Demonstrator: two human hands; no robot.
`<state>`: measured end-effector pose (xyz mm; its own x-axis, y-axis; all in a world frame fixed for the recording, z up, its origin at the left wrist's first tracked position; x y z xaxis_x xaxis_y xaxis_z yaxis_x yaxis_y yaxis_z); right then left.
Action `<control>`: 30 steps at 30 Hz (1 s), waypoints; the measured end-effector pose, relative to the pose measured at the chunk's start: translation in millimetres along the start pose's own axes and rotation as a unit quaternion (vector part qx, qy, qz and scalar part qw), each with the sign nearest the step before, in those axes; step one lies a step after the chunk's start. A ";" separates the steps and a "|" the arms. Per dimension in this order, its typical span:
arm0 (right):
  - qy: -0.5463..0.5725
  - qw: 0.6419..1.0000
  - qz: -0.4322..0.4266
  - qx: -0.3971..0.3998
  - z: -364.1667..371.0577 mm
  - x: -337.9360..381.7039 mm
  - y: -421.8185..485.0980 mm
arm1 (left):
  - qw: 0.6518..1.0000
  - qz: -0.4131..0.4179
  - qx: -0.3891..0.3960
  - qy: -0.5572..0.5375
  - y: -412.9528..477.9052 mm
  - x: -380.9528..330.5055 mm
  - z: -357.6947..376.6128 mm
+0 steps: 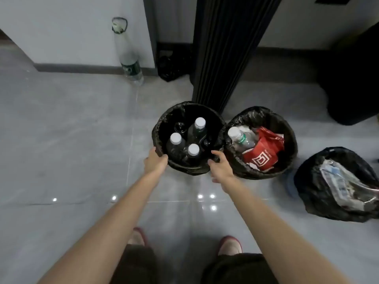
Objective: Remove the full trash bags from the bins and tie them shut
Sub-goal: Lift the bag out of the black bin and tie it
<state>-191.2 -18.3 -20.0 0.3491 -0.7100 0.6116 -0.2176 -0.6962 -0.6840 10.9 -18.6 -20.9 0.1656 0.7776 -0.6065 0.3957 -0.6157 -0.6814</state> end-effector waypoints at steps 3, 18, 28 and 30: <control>-0.029 0.999 -0.034 -0.024 17.3 -12.7 26.9 | 1.000 -0.006 -0.003 -0.020 32.2 16.4 12.4; -0.171 0.977 -0.101 -0.074 39.6 -39.3 44.1 | 0.994 0.068 0.040 -0.079 33.1 33.3 16.5; -0.165 0.979 -0.117 0.012 32.4 -98.5 -28.3 | 0.997 0.073 -0.004 -0.031 -44.2 116.4 -3.5; -0.181 0.973 -0.141 0.008 30.2 -111.3 -43.3 | 0.997 0.075 -0.005 -0.021 -55.1 132.1 -6.1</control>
<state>-193.1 94.1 -70.4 0.6920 -0.4058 0.5971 -0.0535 -0.8536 -0.5181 16.5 118.8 -61.0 0.1863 0.6705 -0.7181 0.3782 -0.7235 -0.5775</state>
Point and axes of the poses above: each hand's wrist, its own y-axis towards the middle knuckle, its own z-axis out of the palm, x = y × z, the point moved 3 cm from there along y, towards the middle knuckle, and after that the axes turned 2 degrees about -x, right-handed, at the moved point
